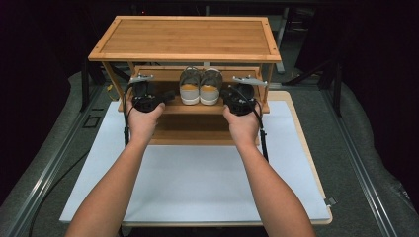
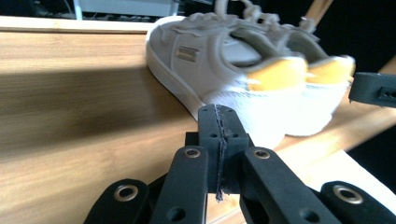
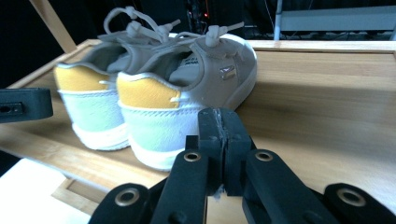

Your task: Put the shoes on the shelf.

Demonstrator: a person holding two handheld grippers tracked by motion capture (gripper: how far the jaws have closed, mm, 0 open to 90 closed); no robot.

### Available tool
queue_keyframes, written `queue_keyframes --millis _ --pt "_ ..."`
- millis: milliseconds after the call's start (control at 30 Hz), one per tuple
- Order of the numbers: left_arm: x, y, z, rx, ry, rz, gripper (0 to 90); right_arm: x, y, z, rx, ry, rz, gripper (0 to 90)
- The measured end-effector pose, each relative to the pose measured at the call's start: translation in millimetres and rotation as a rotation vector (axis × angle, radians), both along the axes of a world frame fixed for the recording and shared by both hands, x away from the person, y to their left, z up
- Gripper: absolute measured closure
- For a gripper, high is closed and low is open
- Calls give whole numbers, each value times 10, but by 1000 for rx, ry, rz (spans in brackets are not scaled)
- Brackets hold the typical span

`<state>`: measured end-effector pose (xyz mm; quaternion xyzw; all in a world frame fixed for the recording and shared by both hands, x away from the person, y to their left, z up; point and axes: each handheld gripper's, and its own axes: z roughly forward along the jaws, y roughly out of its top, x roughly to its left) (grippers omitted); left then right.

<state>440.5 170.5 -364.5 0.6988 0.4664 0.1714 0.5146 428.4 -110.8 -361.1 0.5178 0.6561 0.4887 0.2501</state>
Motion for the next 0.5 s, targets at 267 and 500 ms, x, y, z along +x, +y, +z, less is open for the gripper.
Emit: queue_keyframes --millis 267,500 --pt "-428 102 -112 16 -39 -73 895 -382 -90 -88 -24 0 69 891" --pt "-717 206 -425 23 -2 -108 864 -758 -88 -298 -64 -6 121 862"
